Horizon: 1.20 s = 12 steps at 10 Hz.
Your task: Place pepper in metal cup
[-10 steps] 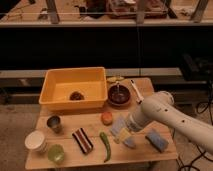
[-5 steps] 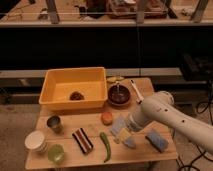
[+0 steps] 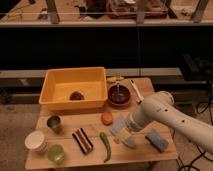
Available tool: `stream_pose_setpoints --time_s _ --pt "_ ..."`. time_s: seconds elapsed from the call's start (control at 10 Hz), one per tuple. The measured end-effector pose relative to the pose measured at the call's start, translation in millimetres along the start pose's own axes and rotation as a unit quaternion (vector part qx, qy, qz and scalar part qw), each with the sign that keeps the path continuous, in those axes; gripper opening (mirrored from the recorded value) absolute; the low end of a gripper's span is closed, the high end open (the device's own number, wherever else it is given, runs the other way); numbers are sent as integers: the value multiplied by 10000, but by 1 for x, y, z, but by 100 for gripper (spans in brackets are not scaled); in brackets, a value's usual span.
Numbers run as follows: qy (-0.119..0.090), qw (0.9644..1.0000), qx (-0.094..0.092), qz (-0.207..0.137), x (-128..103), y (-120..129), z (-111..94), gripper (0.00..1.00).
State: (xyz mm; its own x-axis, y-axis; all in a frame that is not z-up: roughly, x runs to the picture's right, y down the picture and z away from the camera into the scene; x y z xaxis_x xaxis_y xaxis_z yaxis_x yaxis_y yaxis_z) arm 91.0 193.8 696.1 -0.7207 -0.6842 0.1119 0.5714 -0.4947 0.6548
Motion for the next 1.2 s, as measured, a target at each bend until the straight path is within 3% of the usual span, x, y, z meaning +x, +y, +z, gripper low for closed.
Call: stream_pose_setpoints --time_s 0.2,0.4,0.5,0.7,0.8,0.9,1.2 --pt "-19 10000 62 14 0 1 1 80" --pt "-466 9989 58 76 15 1 11 80" --pt "-757 9970 -62 128 29 -1 17 80" --pt "-1403 9890 -379 275 64 -12 35 80" --pt "-1577 9856 -492 368 72 -12 40 80" --pt "-1612 9841 -554 491 75 -14 43 80" --pt "-1468 9846 -688 655 64 -8 59 80"
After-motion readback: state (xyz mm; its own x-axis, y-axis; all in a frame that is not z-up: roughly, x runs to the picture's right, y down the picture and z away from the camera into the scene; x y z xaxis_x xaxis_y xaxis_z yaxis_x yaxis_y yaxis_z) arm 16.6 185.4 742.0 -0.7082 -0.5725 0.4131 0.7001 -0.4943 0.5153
